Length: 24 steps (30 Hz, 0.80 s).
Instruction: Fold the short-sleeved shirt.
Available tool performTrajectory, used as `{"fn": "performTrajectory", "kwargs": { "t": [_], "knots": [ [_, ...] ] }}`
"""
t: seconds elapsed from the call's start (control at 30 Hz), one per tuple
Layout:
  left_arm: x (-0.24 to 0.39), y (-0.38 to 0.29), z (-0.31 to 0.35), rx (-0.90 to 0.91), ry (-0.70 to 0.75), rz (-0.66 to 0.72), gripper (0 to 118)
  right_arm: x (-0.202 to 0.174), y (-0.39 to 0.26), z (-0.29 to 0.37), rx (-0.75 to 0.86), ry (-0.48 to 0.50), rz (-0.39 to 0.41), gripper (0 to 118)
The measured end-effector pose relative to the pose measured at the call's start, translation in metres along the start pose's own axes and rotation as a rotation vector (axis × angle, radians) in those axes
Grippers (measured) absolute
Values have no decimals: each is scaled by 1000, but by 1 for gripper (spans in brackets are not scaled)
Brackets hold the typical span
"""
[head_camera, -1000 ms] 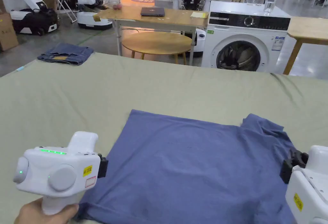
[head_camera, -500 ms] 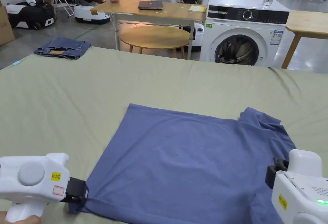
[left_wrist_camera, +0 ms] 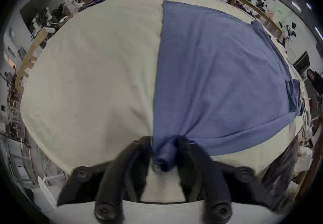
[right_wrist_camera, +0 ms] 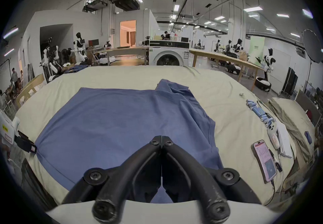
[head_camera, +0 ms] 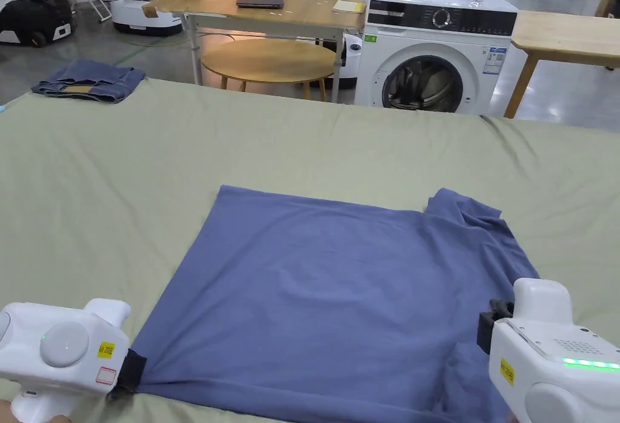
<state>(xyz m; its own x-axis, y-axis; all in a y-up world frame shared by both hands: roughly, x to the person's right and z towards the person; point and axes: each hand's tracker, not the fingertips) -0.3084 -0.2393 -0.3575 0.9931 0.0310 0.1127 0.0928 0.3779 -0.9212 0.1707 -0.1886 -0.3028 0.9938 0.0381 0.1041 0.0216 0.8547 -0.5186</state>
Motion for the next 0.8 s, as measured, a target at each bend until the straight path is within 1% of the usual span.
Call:
{"fn": "performTrajectory", "kwargs": {
  "t": [0.03, 0.13, 0.17, 0.23, 0.27, 0.37, 0.47, 0.6, 0.63, 0.73, 0.77, 0.8],
  "knots": [
    [0, 0, 1, 5, -16, -3, 3, 1, 0, -1, -18, -11, 4, 0],
    [3, 0, -2, -1, -5, -21, 2, 9, 0, -3, -105, -53, 25, 0],
    [4, -2, 2, 3, -7, -15, 2, 14, 0, -3, -139, -57, 35, 10],
    [4, -5, 4, 10, -13, -11, 2, 27, 0, -1, -190, -66, 48, 41],
    [4, -6, 5, 14, -14, -8, 2, 32, -1, -2, -236, -76, 67, 50],
    [5, -8, 6, 17, -18, -1, 2, 56, -5, -5, -342, -75, 61, 50],
    [6, -9, 8, 20, -19, 3, 2, 76, -12, -3, -418, -63, 17, 51],
    [5, -10, 8, 22, -24, 8, 2, 90, -27, -4, -486, -86, 27, 51],
    [6, -11, 8, 23, -24, 9, 2, 95, -33, -7, -527, -94, 23, 51],
    [7, -11, 8, 26, -21, 9, 2, 106, -53, -25, -623, -64, -28, 49],
    [8, -12, 8, 27, -20, 8, 2, 101, -60, -23, -657, -48, -55, 43],
    [7, -12, 8, 28, -19, 7, 2, 101, -66, -25, -650, -38, -77, 43]
  ]
}}
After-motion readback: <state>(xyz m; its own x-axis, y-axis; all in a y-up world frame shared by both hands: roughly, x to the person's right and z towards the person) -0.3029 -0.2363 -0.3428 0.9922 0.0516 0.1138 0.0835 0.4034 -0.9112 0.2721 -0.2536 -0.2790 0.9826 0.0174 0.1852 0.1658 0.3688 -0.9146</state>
